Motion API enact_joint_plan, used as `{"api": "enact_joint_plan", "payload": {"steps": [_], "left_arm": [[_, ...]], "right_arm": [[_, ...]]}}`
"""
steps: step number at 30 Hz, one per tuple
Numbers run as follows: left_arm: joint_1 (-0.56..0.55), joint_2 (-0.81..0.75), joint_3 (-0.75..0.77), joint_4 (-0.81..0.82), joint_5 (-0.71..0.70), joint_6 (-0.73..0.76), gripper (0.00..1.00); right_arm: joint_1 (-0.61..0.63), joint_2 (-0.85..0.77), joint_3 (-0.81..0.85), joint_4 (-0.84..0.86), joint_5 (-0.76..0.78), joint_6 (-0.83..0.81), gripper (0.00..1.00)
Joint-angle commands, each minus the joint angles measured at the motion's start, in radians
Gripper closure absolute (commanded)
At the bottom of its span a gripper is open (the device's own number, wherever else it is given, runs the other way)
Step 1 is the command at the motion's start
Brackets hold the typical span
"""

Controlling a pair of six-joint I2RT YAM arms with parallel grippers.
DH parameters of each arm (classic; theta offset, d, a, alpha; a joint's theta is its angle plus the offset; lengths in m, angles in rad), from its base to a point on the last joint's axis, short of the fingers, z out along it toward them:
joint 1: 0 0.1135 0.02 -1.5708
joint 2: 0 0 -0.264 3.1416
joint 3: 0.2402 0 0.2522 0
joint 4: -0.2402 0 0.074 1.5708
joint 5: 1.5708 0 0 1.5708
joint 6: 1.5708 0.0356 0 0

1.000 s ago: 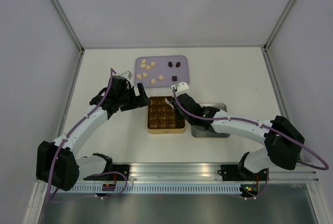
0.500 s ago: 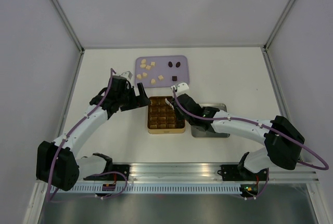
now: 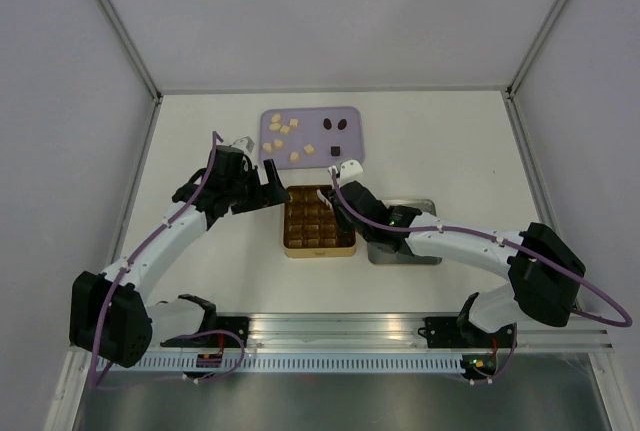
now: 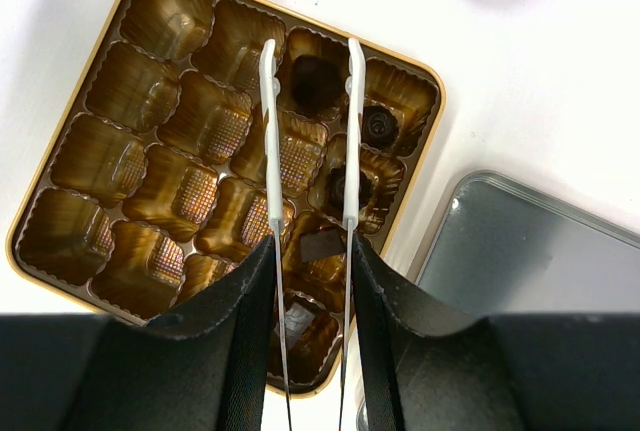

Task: Pack the chocolate
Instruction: Place the fake chocolate in the packing box.

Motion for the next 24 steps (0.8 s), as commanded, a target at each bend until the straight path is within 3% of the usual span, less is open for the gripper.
{"api": "enact_joint_plan", "payload": {"steps": [1, 14, 24], "left_arm": [[-0.004, -0.026, 0.000, 0.008, -0.018, 0.000, 0.00], [-0.002, -0.026, 0.000, 0.008, -0.018, 0.002, 0.00], [-0.004, -0.019, 0.005, 0.007, -0.021, 0.004, 0.00]], "right_arm": [[0.006, -0.012, 0.021, 0.012, 0.030, 0.015, 0.59], [0.006, -0.029, 0.053, 0.011, 0.021, -0.008, 0.59], [0.006, -0.060, 0.175, 0.025, 0.013, -0.071, 0.61]]}}
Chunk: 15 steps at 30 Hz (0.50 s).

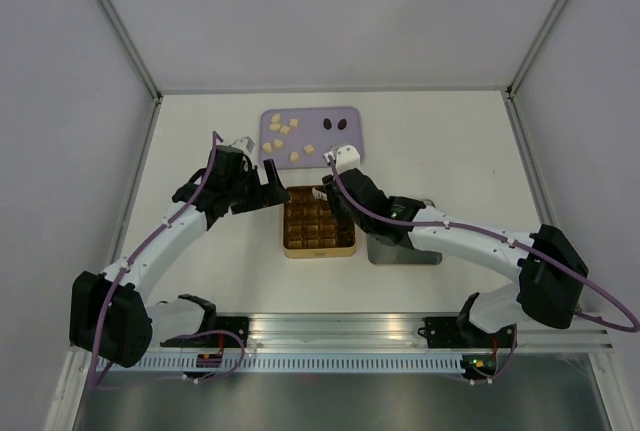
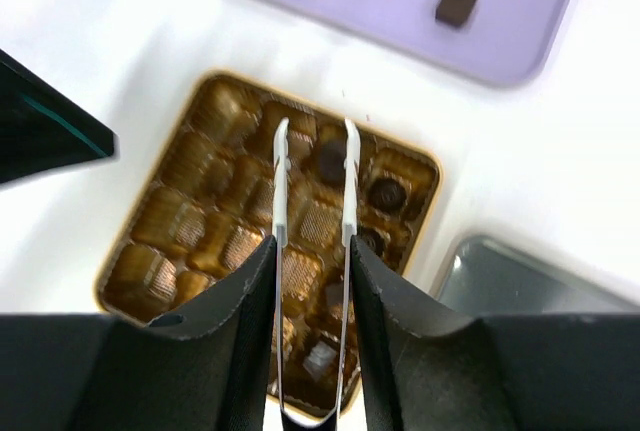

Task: Pack the chocolate
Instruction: Place the fake chocolate in the packing box.

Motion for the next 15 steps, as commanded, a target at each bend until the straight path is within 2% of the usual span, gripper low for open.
{"api": "enact_joint_plan", "payload": {"steps": [1, 8, 15], "left_arm": [[-0.002, -0.020, 0.006, 0.005, -0.020, 0.004, 0.00], [-0.002, -0.010, 0.015, 0.005, -0.025, 0.001, 0.00], [-0.002, 0.021, 0.037, 0.004, -0.024, 0.000, 0.00]], "right_arm": [[0.005, -0.046, 0.090, 0.038, 0.015, -0.029, 0.61], [-0.030, 0.000, 0.202, 0.019, 0.035, -0.052, 0.63], [-0.172, 0.122, 0.314, -0.016, -0.015, -0.077, 0.64]]}}
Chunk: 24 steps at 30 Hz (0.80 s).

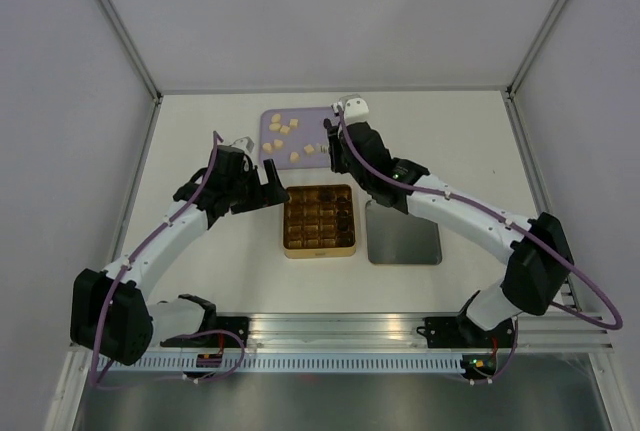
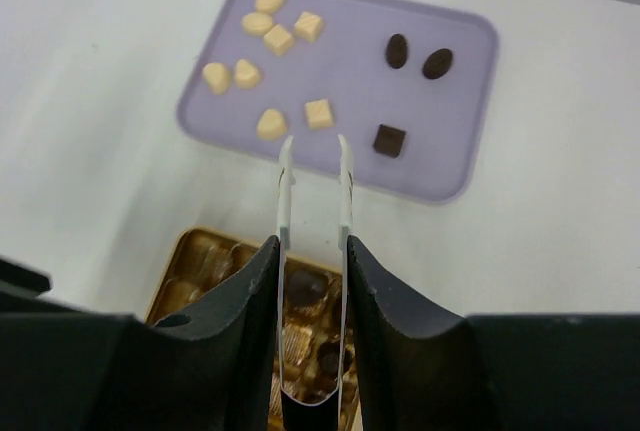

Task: Pack the chocolate
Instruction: Place the fake chocolate in the packing box, then pick up the fake chocolate from the plate.

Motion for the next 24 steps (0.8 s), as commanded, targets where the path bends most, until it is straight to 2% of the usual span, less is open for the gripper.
{"api": "enact_joint_plan", "payload": {"steps": [1, 11, 24], "left_arm": [[-0.002, 0.020, 0.041, 0.004, -0.010, 0.000, 0.01], [-0.002, 0.065, 0.072, 0.006, -0.011, 0.005, 0.00], [-0.001, 0.103, 0.093, 0.000, -0.031, 0.030, 0.00]], "right_arm": [[-0.065, 0.072, 0.079, -0.012, -0.012, -0.026, 0.64], [-0.177, 0.317, 0.315, -0.121, -0.046, -0.022, 0.64], [-0.221, 0.443, 0.374, -0.136, -0.106, -0.011, 0.64]]}}
